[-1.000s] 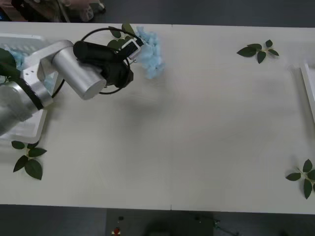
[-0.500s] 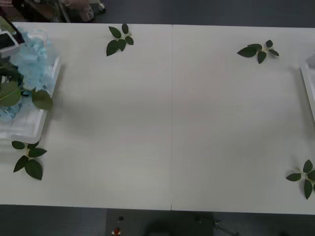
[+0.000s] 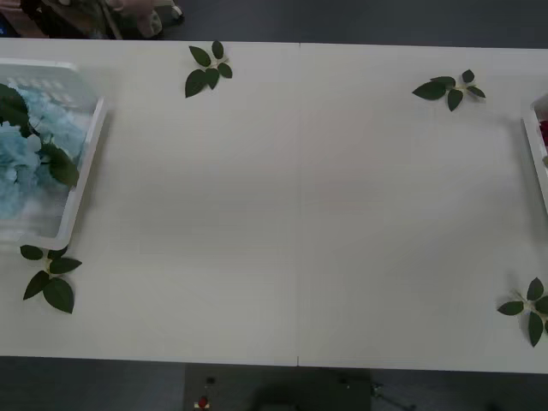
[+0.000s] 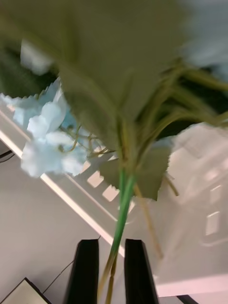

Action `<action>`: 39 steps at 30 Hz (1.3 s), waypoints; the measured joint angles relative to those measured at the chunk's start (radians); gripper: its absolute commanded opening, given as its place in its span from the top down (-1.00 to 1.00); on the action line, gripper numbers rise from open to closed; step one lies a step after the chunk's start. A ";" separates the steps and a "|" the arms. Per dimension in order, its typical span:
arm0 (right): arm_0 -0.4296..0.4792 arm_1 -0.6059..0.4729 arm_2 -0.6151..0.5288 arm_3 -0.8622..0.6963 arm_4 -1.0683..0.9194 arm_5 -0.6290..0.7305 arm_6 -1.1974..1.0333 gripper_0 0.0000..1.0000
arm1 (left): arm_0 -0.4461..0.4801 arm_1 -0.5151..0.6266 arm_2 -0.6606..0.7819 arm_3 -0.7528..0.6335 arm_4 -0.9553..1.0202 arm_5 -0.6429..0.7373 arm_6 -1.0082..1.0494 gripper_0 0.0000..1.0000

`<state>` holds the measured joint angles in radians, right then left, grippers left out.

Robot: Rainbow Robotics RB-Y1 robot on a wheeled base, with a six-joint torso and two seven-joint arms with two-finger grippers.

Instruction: Put the red flowers into the right box and the blue flowers into the left box

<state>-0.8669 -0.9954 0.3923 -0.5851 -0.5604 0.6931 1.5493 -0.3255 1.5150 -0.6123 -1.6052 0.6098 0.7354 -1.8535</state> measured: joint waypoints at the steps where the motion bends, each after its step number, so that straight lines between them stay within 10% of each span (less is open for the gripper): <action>1: 0.000 0.000 0.000 0.000 -0.041 0.001 0.004 -0.17 | 0.000 -0.005 0.001 0.031 0.000 -0.026 0.000 -0.68; 7: 0.014 -0.015 0.000 -0.110 -0.454 0.092 0.260 -0.17 | 0.002 -0.038 0.001 0.152 0.000 -0.259 -0.003 -1.00; 20: 0.395 -0.126 -0.088 -1.012 -0.908 0.185 0.630 -0.17 | 0.003 -0.010 0.032 0.027 0.281 -0.306 -0.022 -1.00; 28: 0.399 -0.020 -0.127 -1.078 -0.982 0.446 0.912 -0.17 | 0.023 -0.072 0.327 -0.158 0.513 -0.304 -0.070 -1.00; 39: 0.385 0.239 -0.170 -1.074 -0.924 0.547 1.162 -0.17 | 0.025 -0.564 0.383 -0.349 0.579 0.056 -0.135 -1.00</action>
<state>-0.4817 -0.7562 0.2224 -1.6592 -1.4848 1.2404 2.7116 -0.3004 0.9506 -0.2291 -1.9544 1.1886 0.7916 -1.9881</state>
